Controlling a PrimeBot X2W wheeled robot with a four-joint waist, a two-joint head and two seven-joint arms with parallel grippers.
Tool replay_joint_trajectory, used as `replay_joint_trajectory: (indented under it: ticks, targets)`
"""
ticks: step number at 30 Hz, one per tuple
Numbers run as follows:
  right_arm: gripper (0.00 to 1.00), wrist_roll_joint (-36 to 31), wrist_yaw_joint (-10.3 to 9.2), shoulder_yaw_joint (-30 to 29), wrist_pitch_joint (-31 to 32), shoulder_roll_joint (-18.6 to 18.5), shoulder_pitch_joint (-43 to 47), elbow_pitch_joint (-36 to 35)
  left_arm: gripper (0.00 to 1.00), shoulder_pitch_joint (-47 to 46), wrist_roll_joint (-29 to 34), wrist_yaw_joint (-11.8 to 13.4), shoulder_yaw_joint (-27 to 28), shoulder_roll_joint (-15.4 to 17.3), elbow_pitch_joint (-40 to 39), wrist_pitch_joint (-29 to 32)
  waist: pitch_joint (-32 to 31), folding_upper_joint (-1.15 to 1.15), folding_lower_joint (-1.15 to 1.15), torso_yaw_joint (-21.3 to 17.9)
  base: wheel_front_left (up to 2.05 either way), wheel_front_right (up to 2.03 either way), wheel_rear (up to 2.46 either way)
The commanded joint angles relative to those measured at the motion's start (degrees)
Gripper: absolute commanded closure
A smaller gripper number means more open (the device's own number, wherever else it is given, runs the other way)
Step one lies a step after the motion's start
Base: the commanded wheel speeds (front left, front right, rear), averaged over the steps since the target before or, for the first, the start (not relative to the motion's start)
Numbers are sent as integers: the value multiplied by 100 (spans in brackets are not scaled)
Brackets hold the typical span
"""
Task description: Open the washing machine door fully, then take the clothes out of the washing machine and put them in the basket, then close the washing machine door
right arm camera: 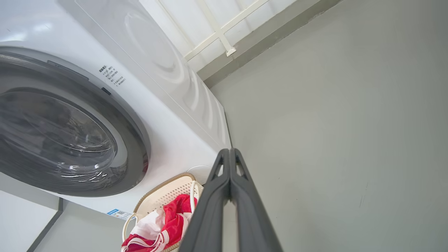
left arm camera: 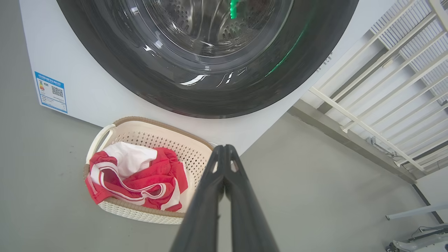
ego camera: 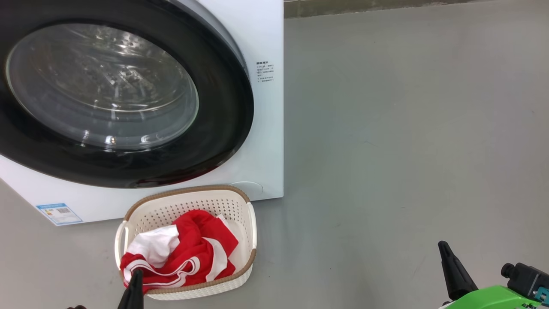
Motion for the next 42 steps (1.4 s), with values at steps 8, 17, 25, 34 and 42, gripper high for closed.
replay_joint_trajectory:
  ticks: [8, 17, 25, 34, 42]
  targets:
    - [100, 473, -2, -68, 144, -39, -262, -202, 100, -268, -538, -14, 130, 43, -155, 138, -20, 0, -1, 5, 0, 0, 0]
    - [100, 931, -3, -133, 294, -14, -324, -248, 100, -332, -1074, -17, 164, 41, -166, 286, -43, 0, -1, 10, 0, 0, 0]
    - [100, 1335, -3, -193, 428, 10, -378, -288, 100, -389, -1548, -19, 193, 40, -175, 418, -63, 0, -1, 14, 0, 0, 0]
    - [100, 1842, -4, -268, 596, 40, -447, -339, 100, -460, -2143, -22, 230, 39, -187, 583, -89, 0, -1, 20, 0, 0, 0]
    - [100, 2196, -4, -322, 715, 62, -496, -374, 100, -509, -2559, -25, 256, 38, -195, 699, -106, 0, -1, 24, 0, 0, 0]
